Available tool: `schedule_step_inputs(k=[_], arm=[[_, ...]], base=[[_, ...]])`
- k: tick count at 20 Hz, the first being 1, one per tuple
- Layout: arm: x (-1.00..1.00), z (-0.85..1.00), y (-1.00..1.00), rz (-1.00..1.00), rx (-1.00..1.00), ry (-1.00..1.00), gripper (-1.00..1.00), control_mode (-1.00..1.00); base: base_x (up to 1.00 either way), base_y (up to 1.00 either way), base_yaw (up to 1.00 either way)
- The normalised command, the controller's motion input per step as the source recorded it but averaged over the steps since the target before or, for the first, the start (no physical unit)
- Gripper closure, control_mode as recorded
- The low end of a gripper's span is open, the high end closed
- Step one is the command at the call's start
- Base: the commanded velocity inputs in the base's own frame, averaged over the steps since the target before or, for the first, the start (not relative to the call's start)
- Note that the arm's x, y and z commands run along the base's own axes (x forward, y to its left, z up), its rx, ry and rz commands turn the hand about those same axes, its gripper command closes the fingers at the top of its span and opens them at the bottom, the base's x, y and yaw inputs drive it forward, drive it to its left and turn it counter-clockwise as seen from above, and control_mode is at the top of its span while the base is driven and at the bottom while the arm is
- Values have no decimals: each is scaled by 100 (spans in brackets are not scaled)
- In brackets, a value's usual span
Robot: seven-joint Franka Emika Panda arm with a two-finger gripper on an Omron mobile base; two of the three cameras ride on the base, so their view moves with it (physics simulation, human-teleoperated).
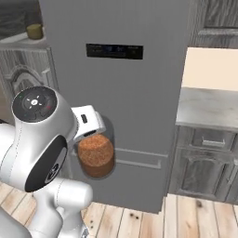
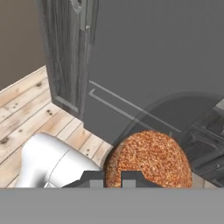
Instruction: Pick the jar and jar from the dining table and place them in the open cabinet. Close the cabinet after placing the objects.
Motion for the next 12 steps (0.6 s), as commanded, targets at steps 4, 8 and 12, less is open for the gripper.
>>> schedule_step_inputs(k=[4,8,12], arm=[[0,0,0,0,0,0,100,100],[0,0,0,0,0,0,100,100],[0,0,0,0,0,0,100,100]], base=[[0,98,0],[0,86,0],[0,67,0]])
